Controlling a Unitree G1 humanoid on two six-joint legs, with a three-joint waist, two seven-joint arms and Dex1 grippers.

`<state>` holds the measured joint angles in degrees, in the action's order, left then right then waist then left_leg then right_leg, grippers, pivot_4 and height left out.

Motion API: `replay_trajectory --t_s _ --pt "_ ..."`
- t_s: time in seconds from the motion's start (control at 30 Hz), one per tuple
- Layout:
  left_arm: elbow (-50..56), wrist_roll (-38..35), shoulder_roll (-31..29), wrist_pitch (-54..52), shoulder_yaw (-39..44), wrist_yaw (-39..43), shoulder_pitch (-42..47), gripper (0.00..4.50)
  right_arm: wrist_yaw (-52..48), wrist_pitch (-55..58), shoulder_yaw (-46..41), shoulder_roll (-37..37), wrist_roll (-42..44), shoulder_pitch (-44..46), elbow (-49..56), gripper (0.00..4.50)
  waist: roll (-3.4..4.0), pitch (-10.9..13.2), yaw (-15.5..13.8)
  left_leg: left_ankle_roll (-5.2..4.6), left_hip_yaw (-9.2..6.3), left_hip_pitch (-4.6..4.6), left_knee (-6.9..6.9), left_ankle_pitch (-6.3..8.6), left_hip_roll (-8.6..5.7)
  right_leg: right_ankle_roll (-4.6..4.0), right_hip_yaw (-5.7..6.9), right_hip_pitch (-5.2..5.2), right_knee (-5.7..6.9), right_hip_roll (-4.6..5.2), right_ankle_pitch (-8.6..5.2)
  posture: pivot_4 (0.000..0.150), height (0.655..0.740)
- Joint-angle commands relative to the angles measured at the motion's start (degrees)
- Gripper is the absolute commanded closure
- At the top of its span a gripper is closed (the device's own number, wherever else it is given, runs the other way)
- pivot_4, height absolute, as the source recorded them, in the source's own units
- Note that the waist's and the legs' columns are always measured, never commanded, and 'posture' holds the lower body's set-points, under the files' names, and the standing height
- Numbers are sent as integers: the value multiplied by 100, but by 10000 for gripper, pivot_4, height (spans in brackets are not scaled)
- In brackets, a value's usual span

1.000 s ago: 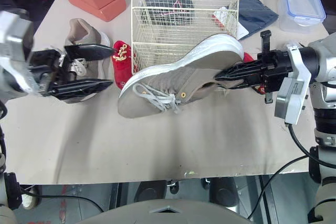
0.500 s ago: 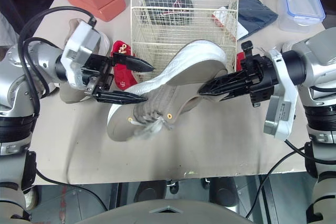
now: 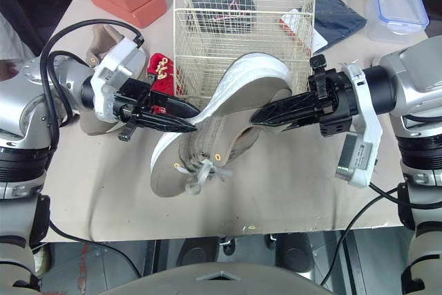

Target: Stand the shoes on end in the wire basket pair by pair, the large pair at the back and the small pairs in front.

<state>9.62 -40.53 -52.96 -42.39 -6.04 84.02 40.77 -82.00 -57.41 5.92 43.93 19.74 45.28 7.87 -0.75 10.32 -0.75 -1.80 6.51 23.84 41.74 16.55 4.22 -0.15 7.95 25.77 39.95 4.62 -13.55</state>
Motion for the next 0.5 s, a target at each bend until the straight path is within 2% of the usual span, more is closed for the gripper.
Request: replay_trajectory --t_s 0.03,0.5 --pt "308 46 55 -2 -25 -79 -73 35007 660 -72 -339 -10 264 135 206 45000 0 0 1 0 0 0 1 0 0 0 0 0 1 0 0 1500 6860" --pt "258 272 254 212 64 -264 -210 35007 940 70 -323 230 348 -53 347 45000 0 0 4 0 -2 2 12 0 0 0 -7 -2 6 -1 0 1500 6860"
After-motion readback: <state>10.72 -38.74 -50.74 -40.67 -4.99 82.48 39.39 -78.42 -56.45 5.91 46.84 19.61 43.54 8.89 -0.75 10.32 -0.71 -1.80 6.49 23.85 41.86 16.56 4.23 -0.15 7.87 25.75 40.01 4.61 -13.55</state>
